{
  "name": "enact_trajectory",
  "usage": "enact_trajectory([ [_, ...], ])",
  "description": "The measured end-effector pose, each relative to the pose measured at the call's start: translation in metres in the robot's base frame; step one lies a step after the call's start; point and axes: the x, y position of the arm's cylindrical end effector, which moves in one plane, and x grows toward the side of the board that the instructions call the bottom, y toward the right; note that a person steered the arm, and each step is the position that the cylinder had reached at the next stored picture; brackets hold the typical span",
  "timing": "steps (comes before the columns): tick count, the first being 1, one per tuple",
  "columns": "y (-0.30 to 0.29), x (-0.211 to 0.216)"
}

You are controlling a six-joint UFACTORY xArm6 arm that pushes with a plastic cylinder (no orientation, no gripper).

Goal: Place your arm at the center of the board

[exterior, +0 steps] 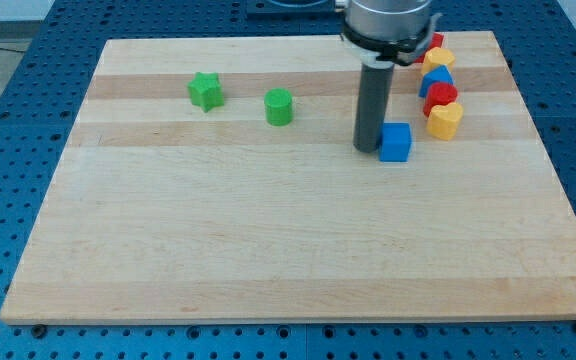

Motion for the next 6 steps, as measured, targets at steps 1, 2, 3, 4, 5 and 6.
enact_trajectory([
  [1, 0.029, 0.0],
  [2, 0.032, 0.0],
  [3, 0.008, 0.008],
  [4, 0.004, 0.023],
  [5, -0.02, 0.029],
  [6, -0.091, 0.029],
])
